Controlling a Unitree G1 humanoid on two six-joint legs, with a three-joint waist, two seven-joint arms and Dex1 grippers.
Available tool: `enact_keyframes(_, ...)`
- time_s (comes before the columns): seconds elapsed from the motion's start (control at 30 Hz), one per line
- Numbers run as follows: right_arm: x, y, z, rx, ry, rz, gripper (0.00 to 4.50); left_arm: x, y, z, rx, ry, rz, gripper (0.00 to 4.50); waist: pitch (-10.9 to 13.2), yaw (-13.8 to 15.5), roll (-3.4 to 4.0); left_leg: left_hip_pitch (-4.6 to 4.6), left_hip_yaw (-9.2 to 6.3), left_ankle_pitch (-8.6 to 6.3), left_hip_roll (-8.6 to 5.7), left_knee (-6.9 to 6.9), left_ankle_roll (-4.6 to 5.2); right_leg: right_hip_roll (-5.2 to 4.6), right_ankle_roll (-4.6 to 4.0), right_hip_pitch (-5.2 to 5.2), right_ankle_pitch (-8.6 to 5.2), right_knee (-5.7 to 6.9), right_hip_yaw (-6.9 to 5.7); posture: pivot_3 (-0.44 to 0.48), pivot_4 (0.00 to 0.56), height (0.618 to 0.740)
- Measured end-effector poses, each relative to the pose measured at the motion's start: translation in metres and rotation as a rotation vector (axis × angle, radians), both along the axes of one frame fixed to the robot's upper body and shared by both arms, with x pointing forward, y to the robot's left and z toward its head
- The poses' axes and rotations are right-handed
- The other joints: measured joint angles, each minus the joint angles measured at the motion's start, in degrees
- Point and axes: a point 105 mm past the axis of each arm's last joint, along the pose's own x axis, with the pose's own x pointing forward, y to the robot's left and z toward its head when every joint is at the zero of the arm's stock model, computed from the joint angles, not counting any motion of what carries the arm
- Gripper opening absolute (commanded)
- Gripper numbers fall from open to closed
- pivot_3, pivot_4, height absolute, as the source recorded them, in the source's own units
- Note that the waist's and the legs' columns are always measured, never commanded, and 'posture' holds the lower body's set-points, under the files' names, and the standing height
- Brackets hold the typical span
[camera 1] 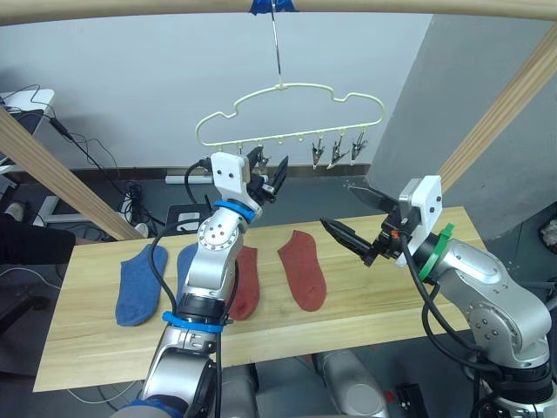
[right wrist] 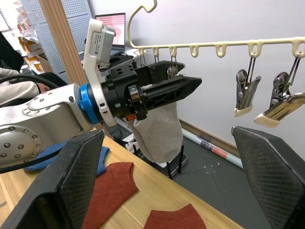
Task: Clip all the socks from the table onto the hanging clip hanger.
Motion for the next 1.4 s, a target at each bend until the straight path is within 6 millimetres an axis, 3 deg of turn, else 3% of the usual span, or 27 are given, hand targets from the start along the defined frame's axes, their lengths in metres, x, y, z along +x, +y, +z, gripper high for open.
enact_keyframes(0.7, 0.0, -0.001, -0.002, 0.0, 0.008, -0.004, 4.5, 0.005, -0.001, 0.0, -0.003, 0.008, 0.01, 2.66, 0.0, -0.01, 0.0, 0.0, 0.0, 0.0, 0.0, 0.0, 0.0, 0.0, 0.0, 0.0, 0.0, 0.0, 0.0, -0.256, 0.224, 0.74)
enact_keyframes(0.93, 0.0, -0.001, -0.002, 0.0, 0.008, -0.004, 4.5, 0.008, 0.001, -0.003, 0.007, 0.021, 0.025, 0.64, 0.0, -0.01, 0.0, 0.0, 0.0, 0.0, 0.0, 0.0, 0.0, 0.0, 0.0, 0.0, 0.0, 0.0, 0.0, -0.252, 0.228, 0.74)
enact_keyframes(1.0, 0.0, -0.001, -0.003, 0.0, 0.009, -0.004, 4.5, 0.008, 0.001, -0.003, 0.005, 0.02, 0.027, 0.32, 0.0, 0.0, 0.0, 0.0, 0.0, 0.0, 0.0, 0.0, 0.0, 0.0, 0.0, 0.0, 0.0, 0.0, 0.0, -0.252, 0.228, 0.74)
enact_keyframes(1.2, -0.002, 0.0, -0.009, -0.004, 0.03, -0.002, 4.5, 0.008, 0.003, -0.002, -0.002, 0.023, 0.028, 0.32, 0.0, 0.04, 0.0, 0.0, -0.01, 0.0, 0.0, 0.0, 0.0, 0.0, 0.0, 0.0, 0.0, 0.0, 0.0, -0.244, 0.231, 0.74)
enact_keyframes(1.4, 0.001, 0.006, -0.029, -0.082, 0.064, 0.001, 4.5, 0.004, 0.001, 0.001, -0.051, 0.083, -0.012, 0.32, -0.01, 0.05, -0.02, 0.01, 0.0, 0.0, 0.0, 0.0, 0.0, 0.0, 0.0, 0.01, 0.0, 0.01, 0.0, -0.219, 0.229, 0.74)
